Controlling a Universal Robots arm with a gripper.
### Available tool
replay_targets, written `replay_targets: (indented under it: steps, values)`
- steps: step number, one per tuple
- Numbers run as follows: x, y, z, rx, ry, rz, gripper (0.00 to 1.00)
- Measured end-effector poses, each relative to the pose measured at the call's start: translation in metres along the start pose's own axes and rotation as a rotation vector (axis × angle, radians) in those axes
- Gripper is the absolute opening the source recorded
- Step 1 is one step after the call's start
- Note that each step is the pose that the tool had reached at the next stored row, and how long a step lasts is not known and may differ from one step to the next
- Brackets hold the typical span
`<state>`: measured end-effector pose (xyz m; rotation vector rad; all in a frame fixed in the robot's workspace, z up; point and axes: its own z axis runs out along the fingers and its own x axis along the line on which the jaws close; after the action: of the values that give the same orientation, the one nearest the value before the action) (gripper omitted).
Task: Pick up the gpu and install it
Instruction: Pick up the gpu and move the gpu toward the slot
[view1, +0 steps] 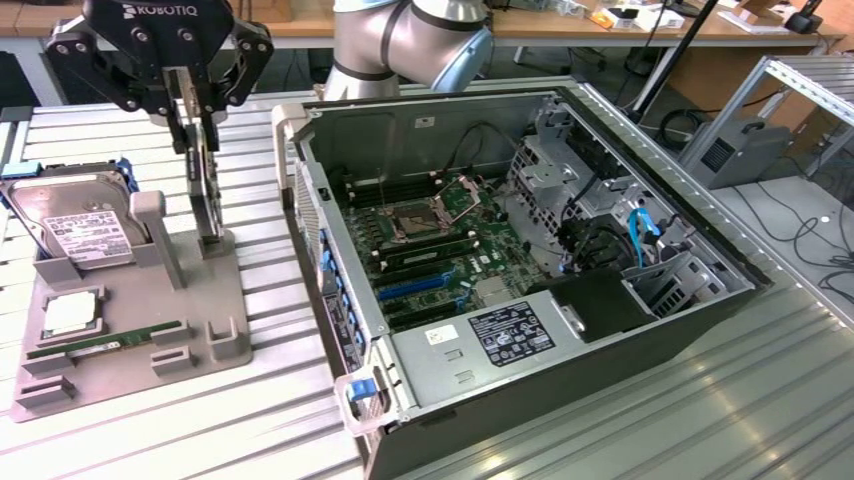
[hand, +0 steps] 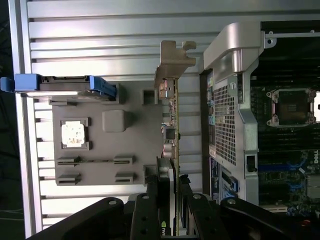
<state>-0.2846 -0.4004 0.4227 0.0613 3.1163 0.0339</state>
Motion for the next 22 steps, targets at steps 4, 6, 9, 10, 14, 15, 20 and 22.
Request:
replay_targets:
  steps: [4, 6, 9, 10, 14, 15, 20, 22]
  values:
    - [-0.005, 0.0002, 0.0001, 0.0, 0.0, 0.0, 0.27]
    - [-0.006, 0.0002, 0.0001, 0.0, 0.0001, 0.0, 0.27]
    - [-0.008, 0.0003, 0.0002, 0.0, 0.0, 0.0, 0.27]
    - [-0.01, 0.0004, 0.0003, 0.0, 0.0, 0.0, 0.27]
    - [-0.014, 0.0006, 0.0003, 0.0001, 0.0, 0.0, 0.27]
    - [-0.015, 0.0006, 0.0004, 0.0, 0.0001, 0.0, 0.27]
    - [-0.019, 0.0007, 0.0005, 0.0, 0.0, 0.0, 0.27]
    - [-0.02, 0.0008, 0.0005, 0.0, 0.0, 0.0, 0.27]
